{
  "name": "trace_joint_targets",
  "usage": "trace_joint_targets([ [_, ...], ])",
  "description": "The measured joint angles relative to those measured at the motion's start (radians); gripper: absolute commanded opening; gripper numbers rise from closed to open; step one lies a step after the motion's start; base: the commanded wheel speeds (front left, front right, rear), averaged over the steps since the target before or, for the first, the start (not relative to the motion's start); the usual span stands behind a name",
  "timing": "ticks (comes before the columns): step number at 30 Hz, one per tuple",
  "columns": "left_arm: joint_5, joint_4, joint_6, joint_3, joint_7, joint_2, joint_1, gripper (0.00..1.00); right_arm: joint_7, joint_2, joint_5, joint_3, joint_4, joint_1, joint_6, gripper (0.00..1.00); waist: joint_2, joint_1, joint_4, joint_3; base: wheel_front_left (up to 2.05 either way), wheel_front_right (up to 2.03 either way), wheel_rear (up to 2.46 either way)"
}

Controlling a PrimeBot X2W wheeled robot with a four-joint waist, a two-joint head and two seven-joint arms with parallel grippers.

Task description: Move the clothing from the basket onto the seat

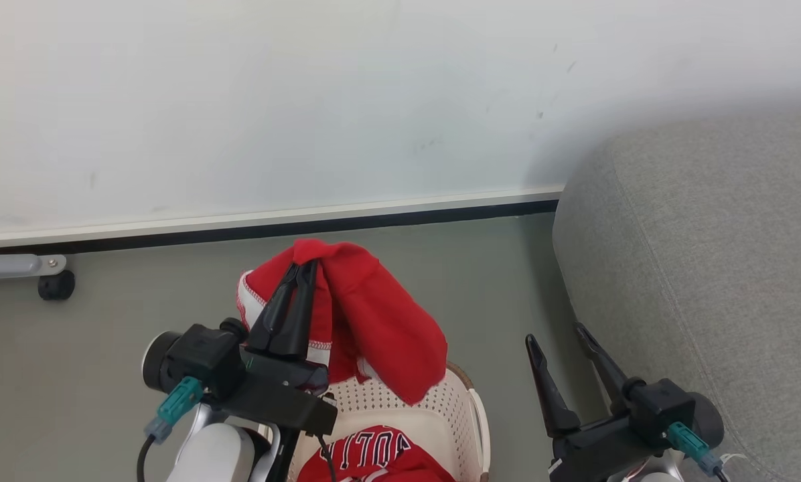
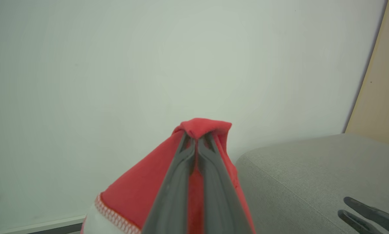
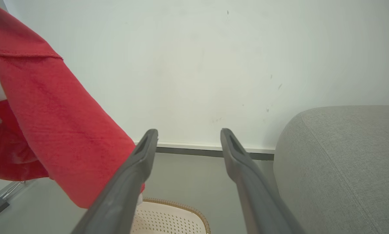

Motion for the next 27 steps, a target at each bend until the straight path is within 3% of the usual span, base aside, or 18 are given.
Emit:
trace_joint_targets([
  [21,0.001,-0.096,0.018,-0.019,0.066,0.008,0.041,0.0,0.009,0.003,0.0,0.016,-0.012,0.002,0.01,1.0,0.0002,0.0001,0.001,-0.017,0.0,0.0,0.0],
  [27,0.001,-0.111,0.019,-0.022,0.085,0.008,0.041,0.0,0.01,0.012,0.0,0.048,-0.021,-0.001,0.028,1.0,0.0002,0.0001,0.005,-0.018,0.0,0.0,0.0],
])
